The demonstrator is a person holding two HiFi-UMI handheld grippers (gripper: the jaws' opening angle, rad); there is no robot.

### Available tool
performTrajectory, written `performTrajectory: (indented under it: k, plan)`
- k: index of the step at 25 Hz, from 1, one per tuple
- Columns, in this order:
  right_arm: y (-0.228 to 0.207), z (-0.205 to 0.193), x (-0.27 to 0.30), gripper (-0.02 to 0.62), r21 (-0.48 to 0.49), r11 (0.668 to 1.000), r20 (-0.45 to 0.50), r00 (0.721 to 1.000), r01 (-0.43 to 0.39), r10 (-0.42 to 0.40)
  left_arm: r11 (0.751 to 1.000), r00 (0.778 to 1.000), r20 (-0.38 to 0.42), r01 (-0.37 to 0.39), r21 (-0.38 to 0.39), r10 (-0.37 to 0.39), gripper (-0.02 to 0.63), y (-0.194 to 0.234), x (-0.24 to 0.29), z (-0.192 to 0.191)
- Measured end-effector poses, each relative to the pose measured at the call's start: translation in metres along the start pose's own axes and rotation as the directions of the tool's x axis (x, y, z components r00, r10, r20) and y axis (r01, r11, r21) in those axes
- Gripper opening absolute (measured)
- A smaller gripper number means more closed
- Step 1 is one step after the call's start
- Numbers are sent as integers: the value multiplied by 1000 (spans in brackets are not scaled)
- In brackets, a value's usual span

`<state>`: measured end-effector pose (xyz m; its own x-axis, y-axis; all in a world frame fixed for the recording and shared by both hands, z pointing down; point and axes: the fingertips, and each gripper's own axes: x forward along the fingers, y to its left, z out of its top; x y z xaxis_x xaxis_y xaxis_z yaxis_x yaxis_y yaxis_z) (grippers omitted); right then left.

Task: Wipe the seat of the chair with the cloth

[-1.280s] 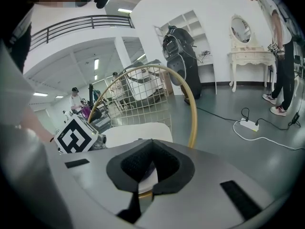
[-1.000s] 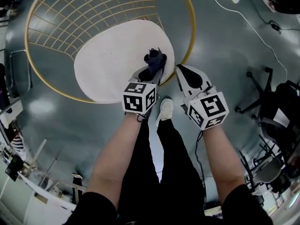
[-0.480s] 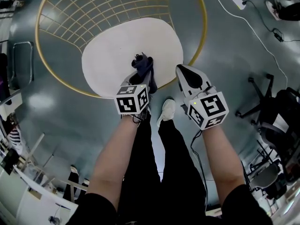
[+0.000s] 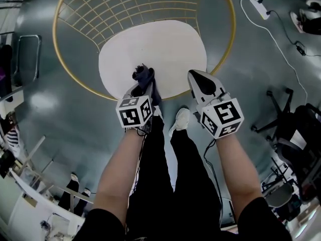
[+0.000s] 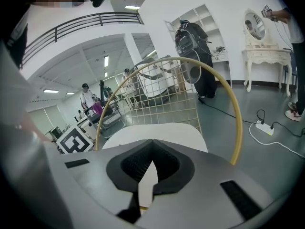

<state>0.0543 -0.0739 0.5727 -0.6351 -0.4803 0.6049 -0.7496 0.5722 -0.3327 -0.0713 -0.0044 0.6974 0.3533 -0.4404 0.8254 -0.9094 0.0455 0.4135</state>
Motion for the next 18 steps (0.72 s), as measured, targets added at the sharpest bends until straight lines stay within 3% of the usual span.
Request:
performTrajectory:
  k: [8, 18]
  plan:
    - [38, 12, 21, 12, -29, 999, -11, 999, -40, 40, 996, 997, -17, -75, -45, 74, 89, 52, -33, -5]
    - [49, 28, 31, 12, -41, 996, -22, 997, -74, 73, 986, 989, -34, -148, -79, 146, 89, 77, -56, -1]
